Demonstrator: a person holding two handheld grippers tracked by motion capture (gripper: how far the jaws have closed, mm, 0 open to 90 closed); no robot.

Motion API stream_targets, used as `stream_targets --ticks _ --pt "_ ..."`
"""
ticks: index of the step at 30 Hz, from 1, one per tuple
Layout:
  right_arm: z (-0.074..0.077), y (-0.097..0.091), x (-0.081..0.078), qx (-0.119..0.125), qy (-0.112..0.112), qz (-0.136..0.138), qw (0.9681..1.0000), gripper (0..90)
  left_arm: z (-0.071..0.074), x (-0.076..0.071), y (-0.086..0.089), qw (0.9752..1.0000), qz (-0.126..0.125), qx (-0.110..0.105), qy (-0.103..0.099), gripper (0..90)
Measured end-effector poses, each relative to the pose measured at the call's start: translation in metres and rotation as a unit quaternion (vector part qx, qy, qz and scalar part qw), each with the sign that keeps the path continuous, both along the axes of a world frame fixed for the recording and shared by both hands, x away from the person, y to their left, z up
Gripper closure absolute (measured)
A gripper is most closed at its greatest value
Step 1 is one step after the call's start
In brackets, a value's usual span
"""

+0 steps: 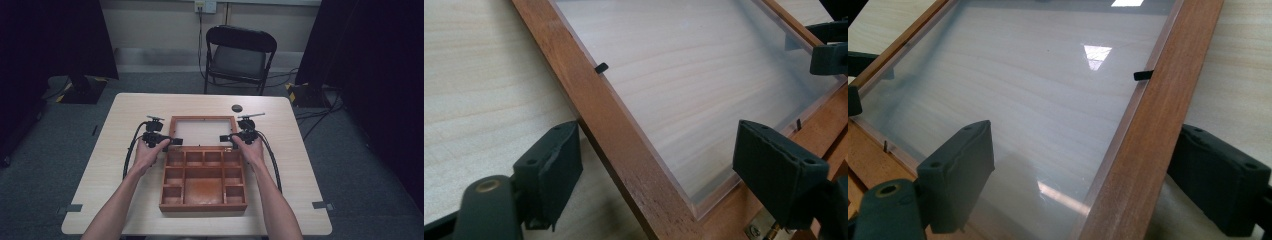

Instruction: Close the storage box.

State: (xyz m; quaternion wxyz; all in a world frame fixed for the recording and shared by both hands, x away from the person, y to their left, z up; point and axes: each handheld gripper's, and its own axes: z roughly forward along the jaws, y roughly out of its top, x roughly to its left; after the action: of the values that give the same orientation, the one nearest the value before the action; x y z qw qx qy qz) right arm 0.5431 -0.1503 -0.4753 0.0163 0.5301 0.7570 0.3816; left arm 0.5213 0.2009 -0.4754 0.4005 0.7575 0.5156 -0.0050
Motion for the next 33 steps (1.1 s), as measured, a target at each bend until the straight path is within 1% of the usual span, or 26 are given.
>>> stream_targets --ticks 1,3,5,7,9,10,12,15,16,18,19,21,23,24,26,27,29,31,33 --pt "0.0 -0.001 0.0 -0.001 -0.002 0.001 1.0 13.4 0.0 0.0 -0.001 1.0 0.001 -0.004 0.003 19.5" --pt "0.001 -0.003 0.0 0.006 -0.002 -0.001 1.0 16.1 0.0 0.001 -0.002 1.0 -0.001 -0.006 0.006 18.2" --pt "0.0 -0.007 -0.001 0.019 -0.004 -0.012 0.9997 21.9 0.0 0.002 -0.002 0.9999 -0.004 -0.003 0.009 17.9" --pt "-0.002 -0.011 -0.002 0.034 -0.01 -0.015 0.9993 24.2 0.0 0.003 -0.002 0.9999 -0.004 -0.007 0.012 17.8" --pt "-0.003 -0.012 -0.002 0.039 -0.013 -0.014 0.9991 25.1 -0.001 0.004 -0.002 0.9999 -0.006 -0.009 0.013 17.3" --pt "-0.002 -0.013 -0.002 0.04 -0.012 -0.015 0.999 25.9 -0.001 0.004 -0.002 0.9999 -0.005 -0.01 0.013 17.1" --pt "-0.001 -0.014 -0.002 0.044 -0.018 -0.016 0.9988 28.3 -0.001 0.004 -0.004 0.9998 -0.006 -0.014 0.012 17.3" --pt "0.003 -0.018 -0.003 0.067 -0.028 -0.022 0.9971 29.1 0.001 0.003 -0.006 0.9997 -0.011 -0.02 0.003 18.7" --pt "0.004 -0.018 -0.003 0.068 -0.032 -0.021 0.9969 29.1 0.002 0.003 -0.007 0.9998 -0.012 -0.019 0.001 18.9" --pt "0.009 -0.017 -0.004 0.059 -0.04 -0.017 0.9973 28.6 0.004 0.002 -0.008 0.9998 -0.014 -0.011 -0.008 18.9" --pt "0.011 -0.017 -0.004 0.059 -0.042 -0.015 0.9973 28.4 0.006 0.001 -0.009 0.9998 -0.012 -0.008 -0.012 19.2" --pt "0.014 -0.018 -0.005 0.062 -0.048 -0.015 0.9968 29.0 0.008 0.0 -0.008 0.9997 -0.016 0.0 -0.018 20.1" --pt "0.015 -0.018 -0.006 0.062 -0.05 -0.016 0.9967 29.4 0.01 -0.001 -0.008 0.9997 -0.011 0.002 -0.023 21.7" --pt "0.016 -0.018 -0.006 0.062 -0.054 -0.015 0.9965 29.4 0.01 -0.001 -0.008 0.9995 -0.01 0.002 -0.029 22.8" --pt "0.018 -0.018 -0.007 0.06 -0.058 -0.015 0.9964 29.7 0.012 -0.001 -0.006 0.9994 -0.009 0.001 -0.033 25.3" --pt "0.02 -0.018 -0.007 0.058 -0.061 -0.014 0.9964 29.9 0.013 -0.002 -0.006 0.9994 -0.005 -0.001 -0.036 26.7" --pt "0.022 -0.017 -0.008 0.057 -0.064 -0.014 0.9962 29.8 0.015 -0.003 -0.005 0.9992 -0.006 0.003 -0.04 28.7" --pt "0.025 -0.016 -0.008 0.047 -0.07 -0.012 0.9963 29.5 0.017 -0.004 -0.006 0.9989 -0.004 0.006 -0.047 29.5" --pt "0.029 -0.015 -0.009 0.044 -0.074 -0.011 0.9962 29.4 0.019 -0.004 -0.005 0.9987 -0.003 0.007 -0.051 30.9"
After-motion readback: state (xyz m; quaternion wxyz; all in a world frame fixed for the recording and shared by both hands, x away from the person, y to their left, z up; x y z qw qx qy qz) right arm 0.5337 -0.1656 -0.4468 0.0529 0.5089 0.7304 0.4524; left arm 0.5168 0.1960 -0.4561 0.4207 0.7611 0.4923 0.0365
